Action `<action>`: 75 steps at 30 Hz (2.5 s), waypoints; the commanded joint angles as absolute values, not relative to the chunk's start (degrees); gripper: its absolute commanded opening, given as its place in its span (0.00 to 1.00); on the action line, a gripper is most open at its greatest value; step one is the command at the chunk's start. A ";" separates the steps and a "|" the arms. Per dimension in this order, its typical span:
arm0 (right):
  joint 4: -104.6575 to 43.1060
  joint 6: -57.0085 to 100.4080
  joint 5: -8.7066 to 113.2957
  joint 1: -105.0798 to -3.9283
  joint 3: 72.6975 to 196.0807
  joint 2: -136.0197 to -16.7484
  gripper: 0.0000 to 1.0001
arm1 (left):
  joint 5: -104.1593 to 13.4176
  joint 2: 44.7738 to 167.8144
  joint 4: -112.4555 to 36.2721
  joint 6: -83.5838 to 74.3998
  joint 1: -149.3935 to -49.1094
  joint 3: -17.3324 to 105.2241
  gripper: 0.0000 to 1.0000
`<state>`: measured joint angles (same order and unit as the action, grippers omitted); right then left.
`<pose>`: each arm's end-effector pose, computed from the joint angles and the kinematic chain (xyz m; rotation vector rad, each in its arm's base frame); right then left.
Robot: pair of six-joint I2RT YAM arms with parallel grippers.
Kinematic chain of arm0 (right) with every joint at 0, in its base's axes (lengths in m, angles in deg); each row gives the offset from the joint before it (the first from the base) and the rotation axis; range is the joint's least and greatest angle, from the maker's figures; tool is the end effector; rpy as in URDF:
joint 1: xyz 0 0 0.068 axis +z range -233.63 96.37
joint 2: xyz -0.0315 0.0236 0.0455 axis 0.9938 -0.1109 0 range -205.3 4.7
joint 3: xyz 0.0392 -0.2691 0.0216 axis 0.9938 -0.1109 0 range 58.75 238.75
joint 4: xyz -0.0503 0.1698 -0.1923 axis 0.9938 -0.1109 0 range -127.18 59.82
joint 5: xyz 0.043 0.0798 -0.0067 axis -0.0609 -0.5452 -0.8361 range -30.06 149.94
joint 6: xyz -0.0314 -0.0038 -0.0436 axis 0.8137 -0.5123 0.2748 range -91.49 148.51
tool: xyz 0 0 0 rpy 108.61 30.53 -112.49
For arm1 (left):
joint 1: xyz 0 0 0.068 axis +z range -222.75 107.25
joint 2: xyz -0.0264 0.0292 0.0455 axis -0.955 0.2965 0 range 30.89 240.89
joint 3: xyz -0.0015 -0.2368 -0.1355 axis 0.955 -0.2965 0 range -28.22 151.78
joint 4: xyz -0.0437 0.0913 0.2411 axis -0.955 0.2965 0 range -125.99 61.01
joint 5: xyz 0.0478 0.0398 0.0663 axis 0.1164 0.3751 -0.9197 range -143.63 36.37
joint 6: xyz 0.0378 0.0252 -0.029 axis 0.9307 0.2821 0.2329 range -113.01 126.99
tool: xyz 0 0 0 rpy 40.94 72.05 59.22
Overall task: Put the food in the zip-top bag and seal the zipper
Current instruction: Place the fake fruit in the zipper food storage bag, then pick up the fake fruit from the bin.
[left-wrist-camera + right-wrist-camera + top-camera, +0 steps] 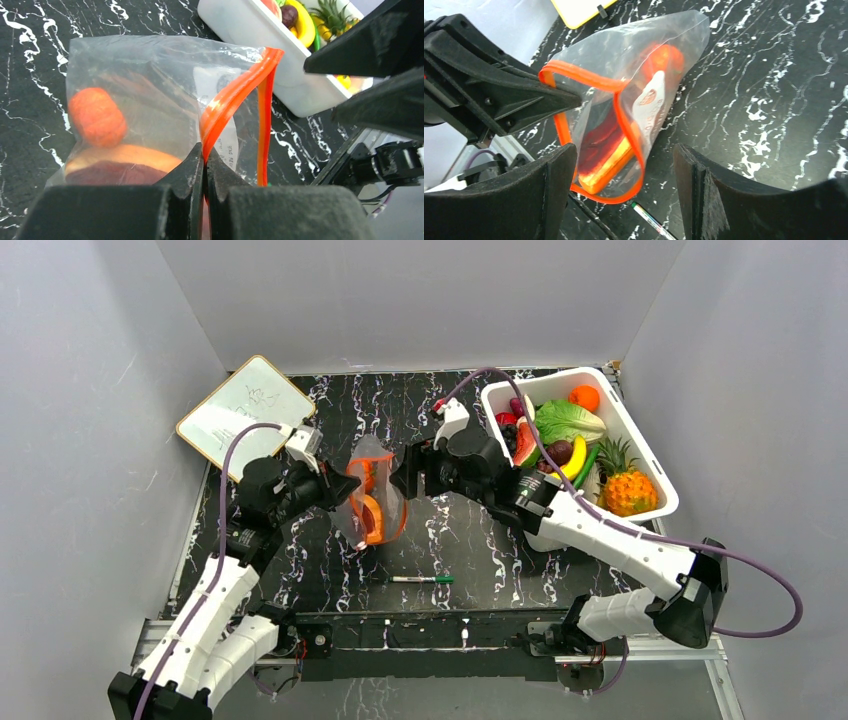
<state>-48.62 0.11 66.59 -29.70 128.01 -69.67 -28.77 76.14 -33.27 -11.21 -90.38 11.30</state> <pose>0.1790 0.2388 0.3621 -0.3805 2.0371 0.8021 0.1757 -0.0715 0.3207 0.3231 1.7471 -0.8292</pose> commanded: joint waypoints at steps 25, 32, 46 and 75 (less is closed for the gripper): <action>-76.78 -8.33 92.48 -45.47 128.76 -60.64 0.63 | -29.61 69.86 -32.30 -0.31 -90.38 5.79 0.00; -82.28 -11.59 98.65 -49.09 127.13 -58.67 0.69 | -29.47 69.87 -32.13 -0.18 -90.33 5.72 0.00; -82.99 -18.59 98.79 -57.76 119.53 -59.57 0.74 | -29.10 69.91 -32.39 -0.18 -90.45 5.59 0.00; -71.83 -20.53 88.84 -63.04 108.45 -59.44 0.60 | -29.29 70.00 -32.20 -0.05 -90.48 5.61 0.00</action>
<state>-74.74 -20.78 89.02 -62.70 108.71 -61.08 -29.25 70.83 -31.12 -0.89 -90.38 5.58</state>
